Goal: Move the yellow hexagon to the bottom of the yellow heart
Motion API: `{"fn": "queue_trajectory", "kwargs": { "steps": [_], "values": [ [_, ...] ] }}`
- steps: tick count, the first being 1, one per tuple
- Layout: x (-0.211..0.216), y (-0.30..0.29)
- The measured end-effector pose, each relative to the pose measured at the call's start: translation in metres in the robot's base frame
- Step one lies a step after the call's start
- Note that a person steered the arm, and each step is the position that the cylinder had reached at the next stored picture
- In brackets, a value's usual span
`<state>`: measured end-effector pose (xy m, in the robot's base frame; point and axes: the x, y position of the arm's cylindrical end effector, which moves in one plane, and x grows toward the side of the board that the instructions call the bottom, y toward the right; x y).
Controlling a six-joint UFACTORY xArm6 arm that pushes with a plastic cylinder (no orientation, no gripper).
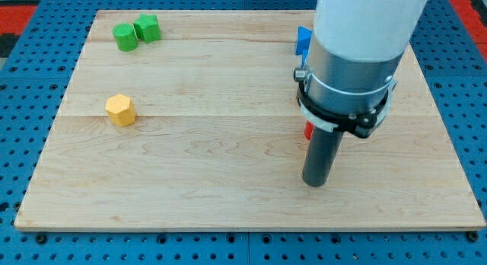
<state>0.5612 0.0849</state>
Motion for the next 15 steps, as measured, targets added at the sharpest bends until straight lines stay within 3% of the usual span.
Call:
{"fn": "queue_trajectory", "kwargs": {
  "steps": [2,5,6,7,9,10,13,15],
  "values": [
    [0.001,-0.096],
    [-0.001,-0.361],
    [-0.043,-0.373],
    [-0.103,-0.349],
    [-0.137,-0.255],
    [-0.126,-0.192],
    [-0.047,-0.088],
    [-0.025,-0.119]
  ]
}}
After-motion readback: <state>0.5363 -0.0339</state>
